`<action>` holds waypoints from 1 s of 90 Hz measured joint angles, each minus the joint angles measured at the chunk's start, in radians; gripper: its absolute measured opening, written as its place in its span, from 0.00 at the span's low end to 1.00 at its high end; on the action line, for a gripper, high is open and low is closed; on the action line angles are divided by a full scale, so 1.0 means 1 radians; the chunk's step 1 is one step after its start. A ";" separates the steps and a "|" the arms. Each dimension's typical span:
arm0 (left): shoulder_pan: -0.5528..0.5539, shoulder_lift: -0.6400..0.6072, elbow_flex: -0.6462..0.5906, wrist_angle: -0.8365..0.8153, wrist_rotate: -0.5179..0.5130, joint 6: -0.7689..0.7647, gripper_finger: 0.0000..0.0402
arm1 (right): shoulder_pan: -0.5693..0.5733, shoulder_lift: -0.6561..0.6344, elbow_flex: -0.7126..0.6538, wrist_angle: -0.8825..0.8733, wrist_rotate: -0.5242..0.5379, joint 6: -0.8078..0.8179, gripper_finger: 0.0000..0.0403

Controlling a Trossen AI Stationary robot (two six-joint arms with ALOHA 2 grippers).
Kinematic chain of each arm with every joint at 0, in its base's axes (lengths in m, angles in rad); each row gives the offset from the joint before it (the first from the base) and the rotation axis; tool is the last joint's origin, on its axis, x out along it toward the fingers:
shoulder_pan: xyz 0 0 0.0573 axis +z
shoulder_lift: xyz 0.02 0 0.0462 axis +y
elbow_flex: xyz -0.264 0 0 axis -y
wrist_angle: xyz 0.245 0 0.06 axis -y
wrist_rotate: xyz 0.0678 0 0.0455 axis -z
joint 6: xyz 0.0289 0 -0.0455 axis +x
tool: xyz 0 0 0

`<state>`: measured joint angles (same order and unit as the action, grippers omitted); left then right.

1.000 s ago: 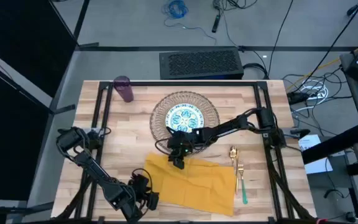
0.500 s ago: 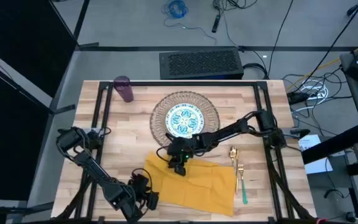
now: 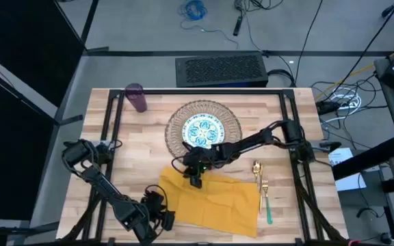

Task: Set table place
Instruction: Fold the yellow table napkin

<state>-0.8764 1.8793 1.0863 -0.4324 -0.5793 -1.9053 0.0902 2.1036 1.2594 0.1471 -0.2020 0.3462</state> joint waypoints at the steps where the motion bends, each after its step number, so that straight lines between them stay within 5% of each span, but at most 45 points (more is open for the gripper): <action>1: 0.000 0.000 0.000 0.000 0.000 0.000 0.61 | 0.000 0.000 0.000 0.000 -0.001 0.000 0.16; 90: 0.026 0.000 0.000 -0.002 0.004 0.029 0.61 | 0.056 0.050 0.000 0.033 -0.005 0.042 0.14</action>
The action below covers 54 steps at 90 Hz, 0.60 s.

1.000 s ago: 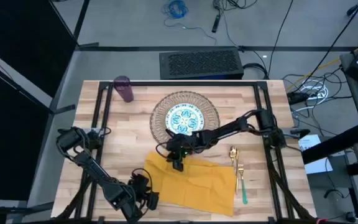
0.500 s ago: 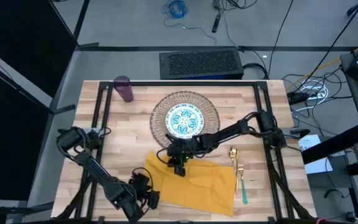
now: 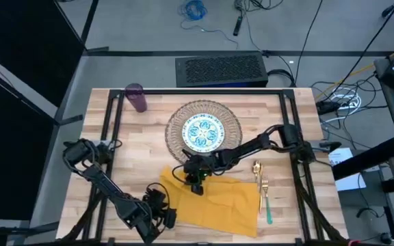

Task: Set table place
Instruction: Fold the yellow table napkin

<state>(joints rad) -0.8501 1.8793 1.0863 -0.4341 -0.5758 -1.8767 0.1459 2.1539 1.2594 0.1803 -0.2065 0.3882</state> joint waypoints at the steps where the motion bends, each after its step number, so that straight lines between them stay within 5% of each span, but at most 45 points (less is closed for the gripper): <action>1: 0.000 0.000 0.000 -0.001 0.000 0.000 0.61 | 0.000 0.000 0.000 0.000 0.000 0.000 0.13; 16: 0.000 0.000 0.000 -0.002 0.003 0.007 0.61 | 0.000 0.001 0.000 0.013 0.000 -0.006 0.02; 54: 0.000 0.000 0.000 -0.002 0.024 0.006 0.61 | 0.000 -0.002 0.000 0.009 0.030 0.023 0.00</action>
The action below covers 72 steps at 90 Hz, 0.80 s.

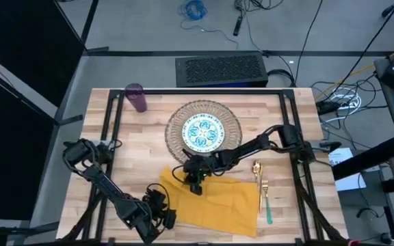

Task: Set table place
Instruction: Fold the yellow table napkin

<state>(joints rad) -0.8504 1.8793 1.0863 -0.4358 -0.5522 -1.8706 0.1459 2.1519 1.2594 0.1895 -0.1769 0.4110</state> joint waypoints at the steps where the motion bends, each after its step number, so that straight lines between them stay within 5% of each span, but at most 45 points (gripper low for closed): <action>1: 0.000 0.000 0.000 0.000 0.000 0.000 0.61 | 0.000 -0.001 0.000 -0.004 0.002 0.000 0.00; 36: 0.036 0.000 0.000 0.060 -0.028 0.077 0.61 | 0.040 -0.183 0.000 -0.215 0.205 -0.030 0.00; 72: 0.048 0.065 0.001 0.221 -0.017 0.212 0.61 | 0.081 -0.194 0.000 -0.396 0.339 0.017 0.00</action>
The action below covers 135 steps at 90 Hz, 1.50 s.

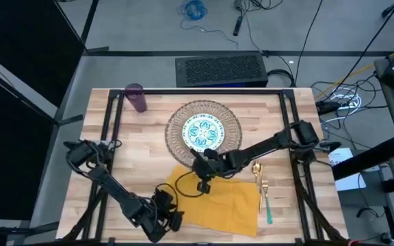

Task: Set table place
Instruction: Fold the yellow table napkin

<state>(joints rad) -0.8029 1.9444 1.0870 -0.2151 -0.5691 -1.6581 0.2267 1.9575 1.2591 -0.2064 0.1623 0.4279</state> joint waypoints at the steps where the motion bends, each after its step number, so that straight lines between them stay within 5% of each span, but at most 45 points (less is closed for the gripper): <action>1: 0.001 0.003 0.001 0.003 0.006 -0.001 0.61 | 0.000 0.000 0.000 0.002 0.000 0.000 0.00; 51: 0.000 0.037 0.003 0.058 0.093 -0.014 0.61 | -0.049 0.004 0.000 -0.060 -0.034 0.002 0.00; 66: -0.067 0.037 0.004 0.064 0.132 -0.149 0.61 | 0.004 -0.029 0.000 -0.051 -0.075 0.022 0.00; 91: -0.217 0.038 0.003 -0.035 -0.013 -0.498 0.61 | 0.090 -0.033 0.000 0.018 -0.182 0.051 0.00; 135: -0.194 0.038 0.002 -0.093 -0.026 -0.483 0.61 | 0.076 0.027 0.000 0.011 -0.369 0.003 0.00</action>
<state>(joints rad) -0.9973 1.9820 1.0885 -0.3081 -0.5955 -2.1414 0.3031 1.9842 1.2591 -0.1951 -0.2067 0.4314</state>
